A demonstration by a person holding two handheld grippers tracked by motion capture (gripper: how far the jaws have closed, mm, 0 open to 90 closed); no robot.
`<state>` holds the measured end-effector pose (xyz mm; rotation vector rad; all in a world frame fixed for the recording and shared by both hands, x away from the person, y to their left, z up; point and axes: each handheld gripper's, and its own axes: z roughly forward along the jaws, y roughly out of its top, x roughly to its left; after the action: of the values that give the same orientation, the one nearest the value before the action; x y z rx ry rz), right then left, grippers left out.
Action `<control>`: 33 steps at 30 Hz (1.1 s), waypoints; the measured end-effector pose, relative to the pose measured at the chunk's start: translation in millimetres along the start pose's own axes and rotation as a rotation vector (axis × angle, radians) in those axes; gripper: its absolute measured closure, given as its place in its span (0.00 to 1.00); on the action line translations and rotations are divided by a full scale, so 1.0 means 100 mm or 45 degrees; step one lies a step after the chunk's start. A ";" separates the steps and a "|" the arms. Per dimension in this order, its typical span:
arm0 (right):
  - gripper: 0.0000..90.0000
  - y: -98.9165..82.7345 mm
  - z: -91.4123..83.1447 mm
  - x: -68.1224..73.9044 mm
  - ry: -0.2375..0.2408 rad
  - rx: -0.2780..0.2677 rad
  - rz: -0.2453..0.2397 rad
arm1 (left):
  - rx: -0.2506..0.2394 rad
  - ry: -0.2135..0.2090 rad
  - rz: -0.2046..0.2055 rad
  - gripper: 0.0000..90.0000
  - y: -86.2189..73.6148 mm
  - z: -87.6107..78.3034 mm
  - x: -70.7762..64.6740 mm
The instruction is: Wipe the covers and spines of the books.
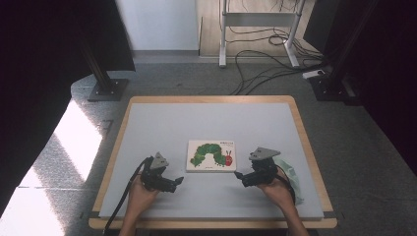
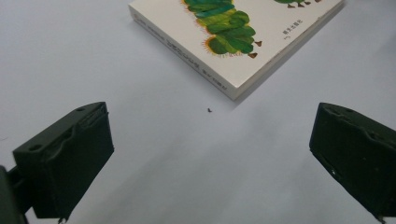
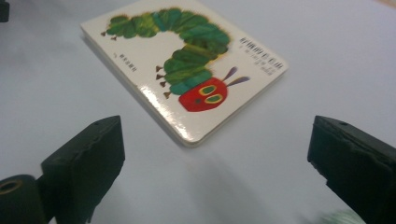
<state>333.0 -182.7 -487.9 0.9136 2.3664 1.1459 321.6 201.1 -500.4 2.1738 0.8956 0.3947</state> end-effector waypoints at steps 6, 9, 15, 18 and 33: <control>0.01 -0.08 -0.24 -0.15 -0.102 -0.031 0.047 | 0.001 0.037 -0.032 0.00 -0.09 -0.08 0.09; 0.00 -0.19 -0.30 -0.27 -0.142 -0.013 0.101 | 0.017 0.064 -0.067 0.00 -0.20 -0.10 0.17; 0.00 -0.42 -0.41 -0.42 -0.215 -0.002 0.172 | 0.051 0.084 -0.105 0.00 -0.33 -0.11 0.25; 0.00 -0.56 -0.40 -0.46 -0.231 0.024 0.196 | 0.073 0.087 -0.113 0.00 -0.38 -0.10 0.27; 0.00 -0.80 -0.24 -0.52 -0.236 0.159 0.239 | 0.131 0.105 -0.126 0.00 -0.44 -0.06 0.28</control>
<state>326.1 -268.6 -535.0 1.2510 2.2589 0.9402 317.1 245.5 -528.4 2.2089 1.0862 0.3998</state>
